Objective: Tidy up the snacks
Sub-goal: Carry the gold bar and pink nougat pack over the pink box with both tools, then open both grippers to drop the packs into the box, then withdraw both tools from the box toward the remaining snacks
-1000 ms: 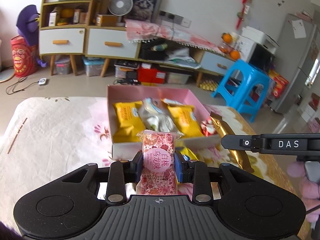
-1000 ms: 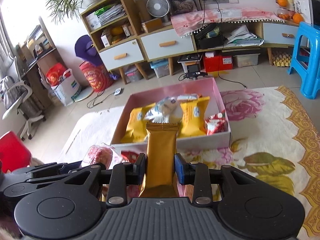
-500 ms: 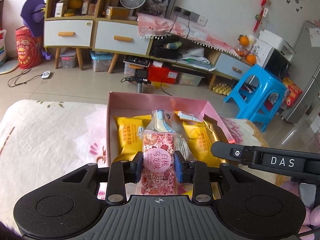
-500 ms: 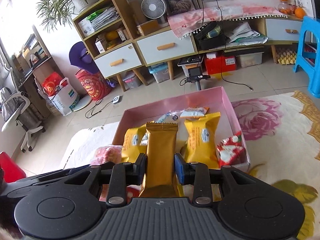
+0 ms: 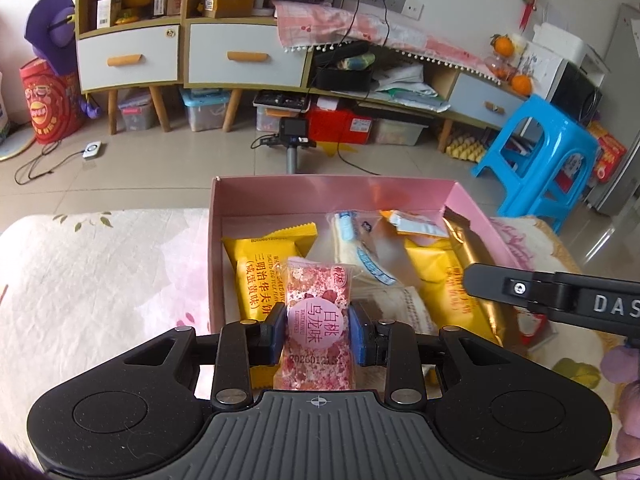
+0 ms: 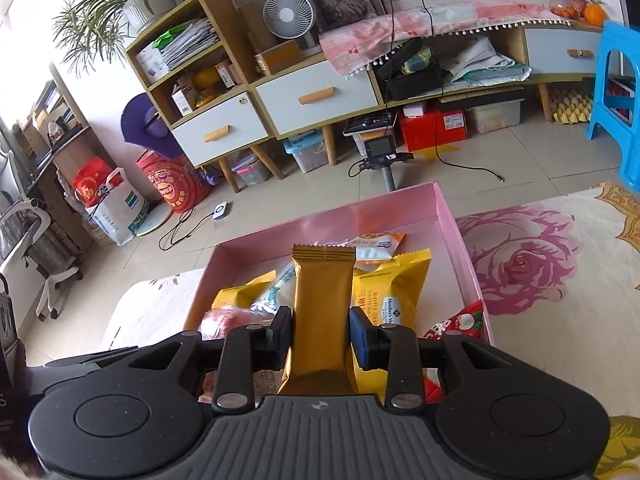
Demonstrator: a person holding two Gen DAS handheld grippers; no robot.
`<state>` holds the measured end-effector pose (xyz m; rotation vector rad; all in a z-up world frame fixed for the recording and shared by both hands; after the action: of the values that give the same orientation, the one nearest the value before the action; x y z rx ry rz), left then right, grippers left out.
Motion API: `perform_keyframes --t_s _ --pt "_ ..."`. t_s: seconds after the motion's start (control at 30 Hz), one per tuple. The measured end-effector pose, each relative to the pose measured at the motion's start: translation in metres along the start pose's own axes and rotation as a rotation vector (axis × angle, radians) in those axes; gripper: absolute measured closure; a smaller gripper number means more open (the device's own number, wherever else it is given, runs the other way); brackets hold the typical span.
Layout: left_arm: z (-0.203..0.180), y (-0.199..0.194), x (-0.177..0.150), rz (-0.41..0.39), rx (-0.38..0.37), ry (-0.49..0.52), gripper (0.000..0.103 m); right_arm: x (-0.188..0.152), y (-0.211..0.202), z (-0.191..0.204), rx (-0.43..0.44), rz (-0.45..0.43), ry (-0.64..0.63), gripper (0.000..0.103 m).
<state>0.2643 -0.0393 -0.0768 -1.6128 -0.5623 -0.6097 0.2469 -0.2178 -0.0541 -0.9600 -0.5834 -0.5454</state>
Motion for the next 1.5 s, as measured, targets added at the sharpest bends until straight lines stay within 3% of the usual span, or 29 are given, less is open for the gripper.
perform_keyframes --t_s 0.5,0.8,0.87,0.93,1.07,1.27,1.5 --pt "0.006 0.008 0.008 -0.044 0.023 -0.042 0.070 0.000 0.012 0.001 0.023 -0.013 0.035 0.079" --pt "0.000 -0.017 -0.001 -0.060 0.002 0.002 0.042 0.006 -0.007 -0.002 0.030 -0.046 0.080 0.054" --pt "-0.003 -0.026 -0.002 -0.071 -0.001 0.003 0.034 0.006 -0.013 0.000 0.026 -0.051 0.076 0.039" --pt "-0.005 -0.036 -0.002 -0.079 -0.008 0.007 0.032 0.006 -0.022 0.003 0.021 -0.060 0.066 0.033" --pt "-0.009 -0.057 -0.008 -0.088 -0.015 0.010 0.017 0.008 -0.040 0.011 0.008 -0.077 0.031 0.024" --pt "-0.015 -0.085 -0.023 -0.078 -0.034 0.019 0.012 0.002 -0.068 0.019 0.008 -0.092 0.027 0.015" --pt "-0.017 -0.116 -0.043 -0.066 -0.020 0.065 0.007 -0.009 -0.094 0.033 -0.010 -0.080 -0.043 0.012"
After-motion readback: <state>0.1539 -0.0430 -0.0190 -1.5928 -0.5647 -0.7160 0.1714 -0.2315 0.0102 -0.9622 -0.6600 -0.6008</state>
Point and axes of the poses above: each gripper's, at about its wrist camera, not at the fingertips, and y roughly the way its jaws point, z to its left, x to its top, the point moved 6 cm from there along y, roughly the way its jaws point, and after that the axes turned 6 degrees about x, right-handed, at the moved point
